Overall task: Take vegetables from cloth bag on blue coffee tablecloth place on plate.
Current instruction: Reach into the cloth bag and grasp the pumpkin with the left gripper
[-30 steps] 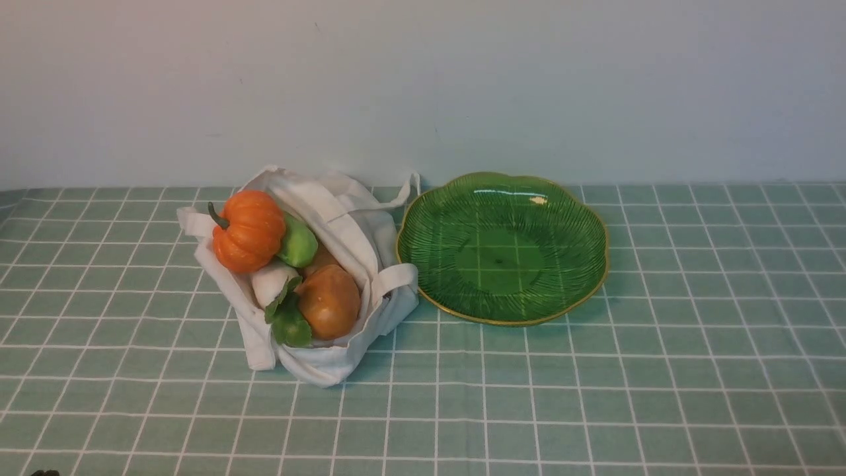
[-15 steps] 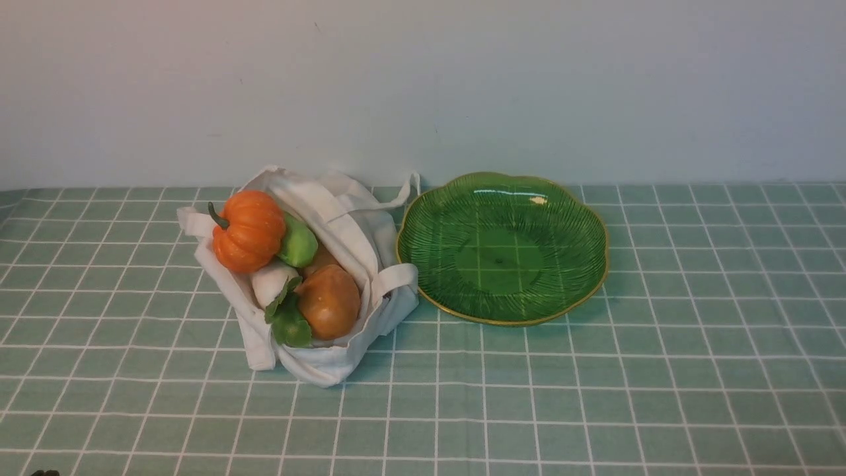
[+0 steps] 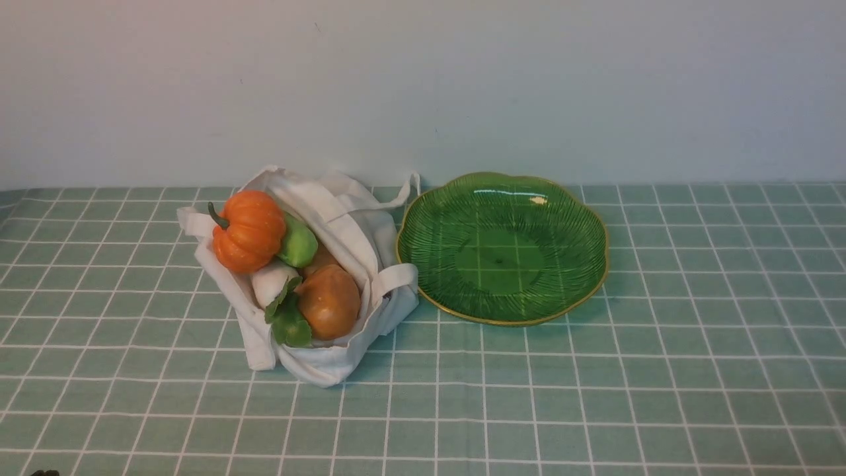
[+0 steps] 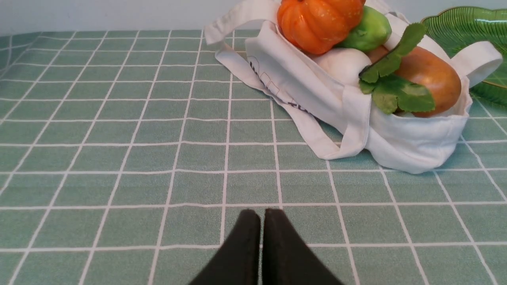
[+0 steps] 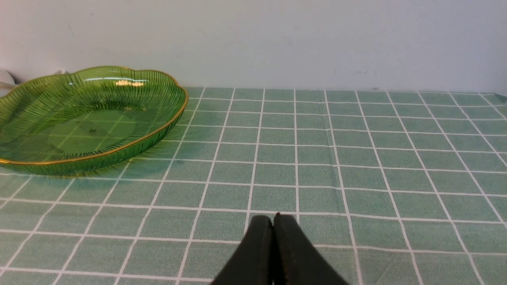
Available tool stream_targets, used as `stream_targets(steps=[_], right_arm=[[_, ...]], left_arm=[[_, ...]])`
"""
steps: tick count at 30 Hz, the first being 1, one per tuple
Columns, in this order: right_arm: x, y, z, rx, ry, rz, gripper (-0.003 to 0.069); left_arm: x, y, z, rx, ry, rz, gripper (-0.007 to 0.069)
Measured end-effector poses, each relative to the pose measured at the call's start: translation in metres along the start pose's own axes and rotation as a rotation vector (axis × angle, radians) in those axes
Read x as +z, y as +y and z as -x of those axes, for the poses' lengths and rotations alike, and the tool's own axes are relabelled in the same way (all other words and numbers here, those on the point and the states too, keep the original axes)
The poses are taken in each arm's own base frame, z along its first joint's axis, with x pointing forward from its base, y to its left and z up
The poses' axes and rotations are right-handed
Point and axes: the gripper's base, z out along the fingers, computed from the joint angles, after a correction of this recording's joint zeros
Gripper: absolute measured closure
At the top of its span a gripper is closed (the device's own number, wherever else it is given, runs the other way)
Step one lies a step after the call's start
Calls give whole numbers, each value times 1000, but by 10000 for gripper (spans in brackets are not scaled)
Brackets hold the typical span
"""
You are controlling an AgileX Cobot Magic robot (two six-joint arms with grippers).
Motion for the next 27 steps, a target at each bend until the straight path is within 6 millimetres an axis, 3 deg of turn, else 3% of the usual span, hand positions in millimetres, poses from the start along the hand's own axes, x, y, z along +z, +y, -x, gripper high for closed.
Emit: stream_targets(steps=[11,17,22,26,27], right_arm=[[0,0,0,0,0,0,673],[0,0,0,0,0,0,673],[0,0,0,0,0,0,673],[0,0,0,0,0,0,673],[0,0,0,0,0,0,673]], left_arm=[[0,0,0,9,0,2,629],[0,4,0,197,0,48,629],[0,6,1,239,0,63,629],[0,1,3,16,-33,9,629],[0,-4,5,-240,-52,-53,629]])
